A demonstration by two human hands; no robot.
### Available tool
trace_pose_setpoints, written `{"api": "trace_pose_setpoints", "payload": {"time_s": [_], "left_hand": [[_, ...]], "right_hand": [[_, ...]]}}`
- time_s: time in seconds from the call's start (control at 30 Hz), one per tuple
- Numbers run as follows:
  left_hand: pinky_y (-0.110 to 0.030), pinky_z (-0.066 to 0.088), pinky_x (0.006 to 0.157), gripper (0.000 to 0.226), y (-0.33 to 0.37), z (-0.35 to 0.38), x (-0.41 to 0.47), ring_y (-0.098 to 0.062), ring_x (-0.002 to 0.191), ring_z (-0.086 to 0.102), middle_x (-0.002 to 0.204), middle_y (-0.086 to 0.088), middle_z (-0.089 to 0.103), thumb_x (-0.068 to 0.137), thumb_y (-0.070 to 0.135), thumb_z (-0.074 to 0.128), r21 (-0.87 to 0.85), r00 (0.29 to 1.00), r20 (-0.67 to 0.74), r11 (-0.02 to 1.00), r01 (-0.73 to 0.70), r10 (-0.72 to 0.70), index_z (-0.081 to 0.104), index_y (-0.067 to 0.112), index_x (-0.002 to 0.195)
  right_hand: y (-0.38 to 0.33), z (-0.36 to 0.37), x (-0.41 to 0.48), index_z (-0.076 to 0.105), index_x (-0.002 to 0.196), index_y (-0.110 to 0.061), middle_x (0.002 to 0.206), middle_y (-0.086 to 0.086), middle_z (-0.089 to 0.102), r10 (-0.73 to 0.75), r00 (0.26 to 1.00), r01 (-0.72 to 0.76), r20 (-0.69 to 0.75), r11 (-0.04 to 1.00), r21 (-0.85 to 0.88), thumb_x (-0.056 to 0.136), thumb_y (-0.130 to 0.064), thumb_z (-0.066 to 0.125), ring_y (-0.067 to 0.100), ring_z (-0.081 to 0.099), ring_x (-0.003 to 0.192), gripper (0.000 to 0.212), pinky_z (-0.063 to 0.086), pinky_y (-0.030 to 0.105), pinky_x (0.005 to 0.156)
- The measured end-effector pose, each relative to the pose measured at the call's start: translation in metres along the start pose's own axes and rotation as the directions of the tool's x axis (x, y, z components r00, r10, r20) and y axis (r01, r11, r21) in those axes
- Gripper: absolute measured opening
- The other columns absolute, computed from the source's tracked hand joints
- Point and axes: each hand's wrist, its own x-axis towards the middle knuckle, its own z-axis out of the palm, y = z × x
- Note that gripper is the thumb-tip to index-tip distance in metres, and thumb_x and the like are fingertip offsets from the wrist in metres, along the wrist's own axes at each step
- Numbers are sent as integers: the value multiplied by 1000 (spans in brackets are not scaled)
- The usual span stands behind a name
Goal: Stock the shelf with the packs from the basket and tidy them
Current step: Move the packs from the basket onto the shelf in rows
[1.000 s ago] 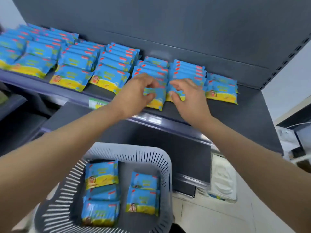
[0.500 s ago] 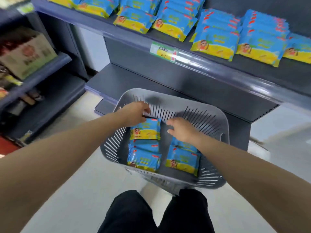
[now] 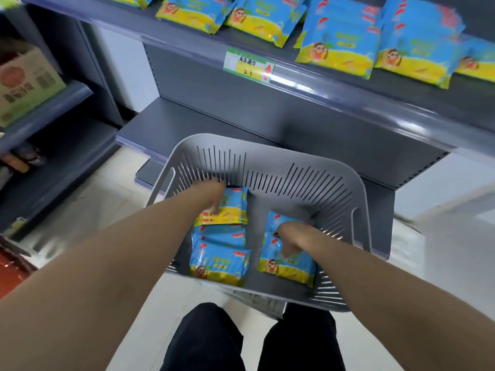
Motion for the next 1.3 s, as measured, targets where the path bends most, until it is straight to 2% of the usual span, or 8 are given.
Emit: {"api": "trace_pose_setpoints", "payload": {"time_s": [0.1, 0.23, 0.33, 0.67, 0.73, 1.0, 1.1, 1.3], "left_hand": [[-45, 37, 101, 85, 4, 6, 9, -31, 127, 41, 138, -10, 40, 72, 36, 76, 64, 999, 19, 997, 43, -44, 32, 11, 140], [-47, 38, 101, 81, 10, 2, 12, -30, 126, 43, 134, -10, 45, 69, 34, 78, 123, 998, -2, 991, 57, -57, 37, 9, 134], [-42, 47, 97, 52, 12, -12, 8, -29, 119, 50, 127, -12, 50, 78, 17, 69, 139, 1000, -1, 990, 30, -30, 51, 5, 125], [-33, 49, 76, 46, 48, -180, -61, -29, 94, 61, 100, -10, 66, 68, 30, 76, 21, 933, 61, 934, -357, 355, 65, 4, 105], [-31, 44, 67, 38, 60, -221, -77, -25, 82, 57, 80, -1, 59, 69, 28, 76, -3, 915, 12, 915, -403, 403, 64, 5, 97], [-25, 38, 63, 20, 123, -348, -102, -17, 78, 52, 80, 4, 54, 75, 24, 73, -159, 801, -337, 808, -567, 495, 58, 18, 86], [-26, 42, 67, 24, 150, -364, -87, -16, 75, 53, 77, 7, 56, 70, 26, 78, -207, 785, -349, 775, -597, 511, 57, 22, 81], [-24, 38, 60, 34, 203, -375, -51, -14, 78, 49, 79, 10, 50, 74, 28, 76, -210, 787, -300, 768, -605, 539, 60, 16, 102]], "right_hand": [[9, -5, -5, 55, 125, -10, 118, 7, 63, -26, 999, 23, 29, 995, 100, 82, -24, 67, 26, 61, 104, 47, 47, 30, 76], [22, -31, -15, 59, 98, -4, 81, 7, 57, -44, 998, 53, -46, 978, 200, 77, -20, 71, 27, 57, 82, 29, 46, 29, 63], [31, -62, -37, 56, 106, -1, 103, 15, 61, -39, 991, 66, -131, 976, 208, 77, -15, 66, 30, 60, 89, 33, 51, 35, 73], [112, -175, -203, 54, 101, -5, 94, 9, 56, 162, 938, -56, -308, 944, 326, 83, -13, 56, 29, 58, 85, 20, 38, 29, 64], [145, -196, -235, 48, 89, -9, 82, 7, 48, 255, 900, -104, -354, 913, 393, 83, -9, 52, 24, 50, 72, 6, 34, 29, 56], [288, -218, -272, 29, 132, 2, 120, 22, 53, 576, 701, -337, -421, 787, 516, 88, -6, 44, 30, 49, 88, 47, 41, 34, 72], [324, -211, -251, 48, 119, 2, 122, 20, 56, 534, 731, -341, -425, 825, 450, 85, -6, 49, 33, 56, 100, 34, 49, 36, 84], [376, -215, -207, 51, 78, -15, 86, -1, 52, 380, 838, -244, -392, 902, 355, 88, -14, 58, 24, 47, 92, 13, 38, 22, 60]]}}
